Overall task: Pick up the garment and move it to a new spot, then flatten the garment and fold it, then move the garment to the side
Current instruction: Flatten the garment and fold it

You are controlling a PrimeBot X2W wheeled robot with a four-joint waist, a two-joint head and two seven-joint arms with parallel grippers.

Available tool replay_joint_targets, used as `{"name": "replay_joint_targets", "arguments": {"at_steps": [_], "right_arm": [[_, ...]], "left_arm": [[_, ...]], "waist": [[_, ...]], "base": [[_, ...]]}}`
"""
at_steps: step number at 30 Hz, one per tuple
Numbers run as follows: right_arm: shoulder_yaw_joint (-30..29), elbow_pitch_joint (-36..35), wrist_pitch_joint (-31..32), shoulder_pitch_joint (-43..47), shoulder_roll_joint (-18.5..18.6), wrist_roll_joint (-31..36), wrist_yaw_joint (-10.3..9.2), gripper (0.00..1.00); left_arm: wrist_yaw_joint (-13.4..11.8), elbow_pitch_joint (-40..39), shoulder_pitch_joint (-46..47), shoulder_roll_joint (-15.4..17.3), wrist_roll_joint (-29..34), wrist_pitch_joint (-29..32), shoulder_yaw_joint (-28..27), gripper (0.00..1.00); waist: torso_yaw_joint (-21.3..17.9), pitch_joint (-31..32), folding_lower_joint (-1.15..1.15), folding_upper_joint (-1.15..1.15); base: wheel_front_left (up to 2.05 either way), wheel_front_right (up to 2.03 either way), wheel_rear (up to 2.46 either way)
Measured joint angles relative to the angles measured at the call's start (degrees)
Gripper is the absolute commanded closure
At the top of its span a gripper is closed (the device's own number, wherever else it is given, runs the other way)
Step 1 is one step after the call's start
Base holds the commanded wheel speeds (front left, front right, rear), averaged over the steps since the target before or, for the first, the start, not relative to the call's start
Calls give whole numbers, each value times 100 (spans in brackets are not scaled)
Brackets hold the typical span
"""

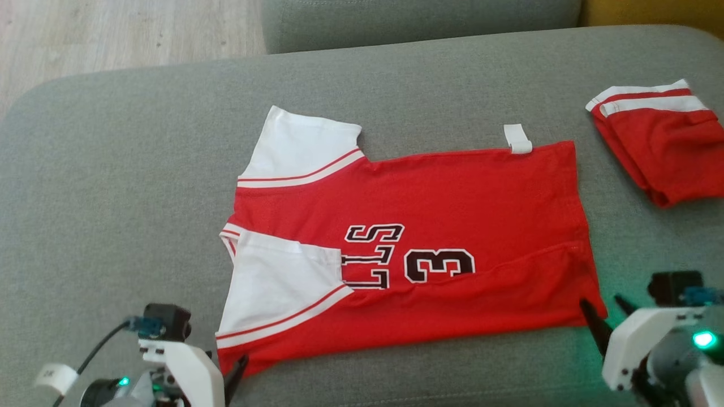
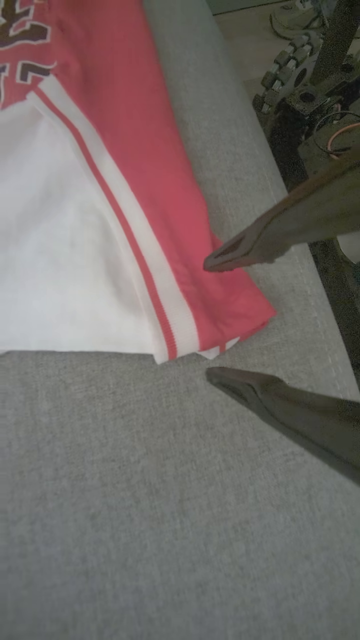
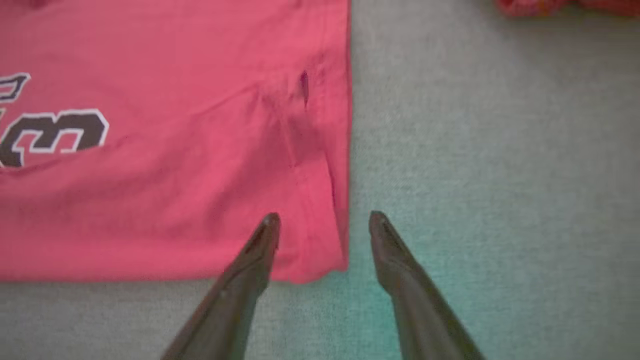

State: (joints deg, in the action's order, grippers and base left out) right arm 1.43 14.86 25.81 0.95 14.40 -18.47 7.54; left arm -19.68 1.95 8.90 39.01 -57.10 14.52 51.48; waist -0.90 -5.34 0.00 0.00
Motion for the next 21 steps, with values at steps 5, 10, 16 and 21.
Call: {"name": "replay_joint_targets", "arguments": {"at_steps": [5, 10, 16, 21], "right_arm": [[-276, -624, 10, -6, -85, 38, 0, 0], [-543, -998, -192, -354, -145, -3, 0, 0], [-477, -431, -296, -1913, -322, -73, -1, 0], [-219, 568, -322, -3020, -326, -113, 0, 0]], "left_arm": [[8, -114, 331, 116, 197, -7, -62, 0], [388, -172, 1590, 300, 454, 320, -240, 0], [1303, 521, 3472, 76, 516, 1017, -285, 0], [2063, 1658, 4729, -412, 610, 1528, -176, 0]], "waist": [[-17, -33, 0, 0], [-55, -251, 0, 0], [-157, -770, 1, 0], [-248, -1329, 2, 0]], "base": [[0, 0, 0], [0, 0, 0], [0, 0, 0], [0, 0, 0]]}}
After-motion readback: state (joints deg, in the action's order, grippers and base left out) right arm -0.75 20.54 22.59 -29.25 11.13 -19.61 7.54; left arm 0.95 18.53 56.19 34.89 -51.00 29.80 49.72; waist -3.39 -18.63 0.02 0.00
